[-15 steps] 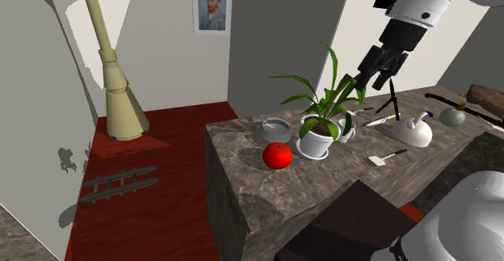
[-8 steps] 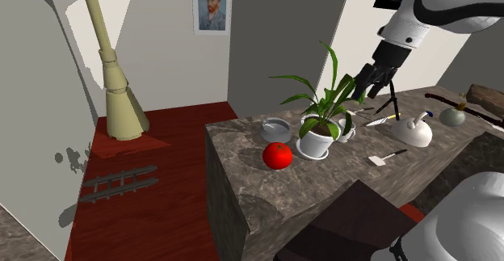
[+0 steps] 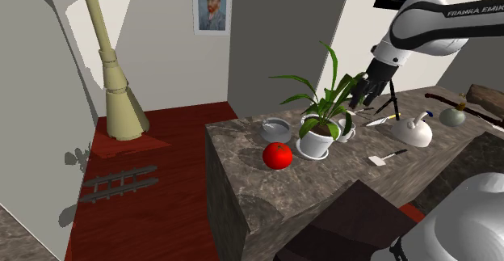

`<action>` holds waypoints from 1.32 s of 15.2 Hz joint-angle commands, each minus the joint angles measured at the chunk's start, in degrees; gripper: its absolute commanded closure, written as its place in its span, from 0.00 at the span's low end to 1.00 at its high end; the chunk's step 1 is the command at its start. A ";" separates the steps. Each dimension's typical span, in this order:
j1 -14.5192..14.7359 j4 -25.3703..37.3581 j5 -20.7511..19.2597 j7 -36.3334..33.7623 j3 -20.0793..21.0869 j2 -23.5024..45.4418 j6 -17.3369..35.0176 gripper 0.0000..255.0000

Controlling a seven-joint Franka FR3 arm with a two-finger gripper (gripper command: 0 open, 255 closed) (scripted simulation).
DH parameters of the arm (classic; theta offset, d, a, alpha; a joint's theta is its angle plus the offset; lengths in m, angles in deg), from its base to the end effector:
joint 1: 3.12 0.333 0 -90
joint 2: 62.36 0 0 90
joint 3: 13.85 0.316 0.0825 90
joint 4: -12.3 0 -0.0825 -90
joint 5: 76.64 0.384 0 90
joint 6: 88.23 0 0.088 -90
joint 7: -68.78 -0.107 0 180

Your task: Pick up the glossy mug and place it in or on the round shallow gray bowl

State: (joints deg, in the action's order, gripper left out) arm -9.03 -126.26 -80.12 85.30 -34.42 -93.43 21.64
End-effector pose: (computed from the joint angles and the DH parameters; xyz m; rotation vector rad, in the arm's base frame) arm 0.3488 -0.1901 0.4916 -3.0237 0.1616 -0.0861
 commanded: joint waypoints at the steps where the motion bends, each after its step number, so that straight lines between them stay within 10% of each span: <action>1: -0.17 0.51 -0.27 2.65 -2.31 3.33 2.82 0.00; 10: 0.42 6.51 4.52 15.55 -11.69 21.18 13.32 0.00; 20: -4.28 20.48 20.98 33.73 -14.91 45.84 18.20 0.00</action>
State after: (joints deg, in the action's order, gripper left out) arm -12.36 -107.23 -61.07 117.12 -49.53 -50.22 39.35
